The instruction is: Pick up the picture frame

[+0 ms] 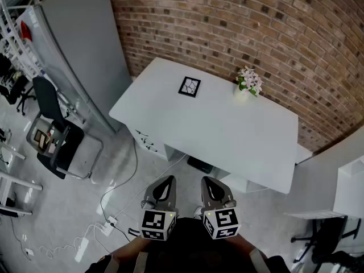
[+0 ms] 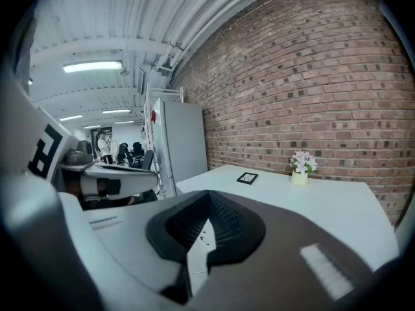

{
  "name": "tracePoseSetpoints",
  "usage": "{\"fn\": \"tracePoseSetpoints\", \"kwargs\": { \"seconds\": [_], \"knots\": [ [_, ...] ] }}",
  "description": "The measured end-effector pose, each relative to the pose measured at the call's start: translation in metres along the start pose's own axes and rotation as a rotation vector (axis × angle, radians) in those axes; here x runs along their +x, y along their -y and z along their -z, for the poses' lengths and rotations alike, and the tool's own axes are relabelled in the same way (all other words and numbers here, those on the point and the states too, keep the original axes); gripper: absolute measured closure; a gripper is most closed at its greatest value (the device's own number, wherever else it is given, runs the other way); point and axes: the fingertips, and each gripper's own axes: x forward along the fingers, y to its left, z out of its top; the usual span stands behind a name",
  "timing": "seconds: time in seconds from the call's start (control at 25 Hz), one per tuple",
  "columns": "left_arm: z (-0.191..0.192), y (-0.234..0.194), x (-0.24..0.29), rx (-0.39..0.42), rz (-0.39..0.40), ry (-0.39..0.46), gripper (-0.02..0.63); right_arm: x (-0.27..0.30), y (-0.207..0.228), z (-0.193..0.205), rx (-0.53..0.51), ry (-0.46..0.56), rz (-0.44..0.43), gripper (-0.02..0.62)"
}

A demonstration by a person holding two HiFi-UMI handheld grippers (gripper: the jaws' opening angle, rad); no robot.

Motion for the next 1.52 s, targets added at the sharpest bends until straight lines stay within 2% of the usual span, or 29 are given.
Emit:
{"fn": "tracePoseSetpoints", "kwargs": {
  "seconds": [0.48,0.6,0.72,1.24,1.52],
  "knots": [
    [-0.005,-0.022,-0.005,0.009,0.013,-0.002,0.611,0.014,-0.015,-0.005,0.012,0.006,0.021,0.595],
    [-0.005,-0.030,-0.004,0.006,0.017,0.002,0.611,0.023,-0.023,-0.001,0.025,-0.018,-0.007,0.594],
    [-0.005,-0.040,-0.004,-0.007,0.015,0.012,0.611,0.033,-0.033,0.001,0.020,-0.037,-0.036,0.594],
    [0.006,-0.098,-0.022,-0.079,0.035,0.018,0.611,0.067,-0.075,-0.004,0.003,-0.071,0.013,0.594],
    [0.015,-0.121,-0.009,-0.114,0.022,-0.009,0.611,0.095,-0.074,-0.003,0.012,-0.103,0.016,0.594]
  ]
}}
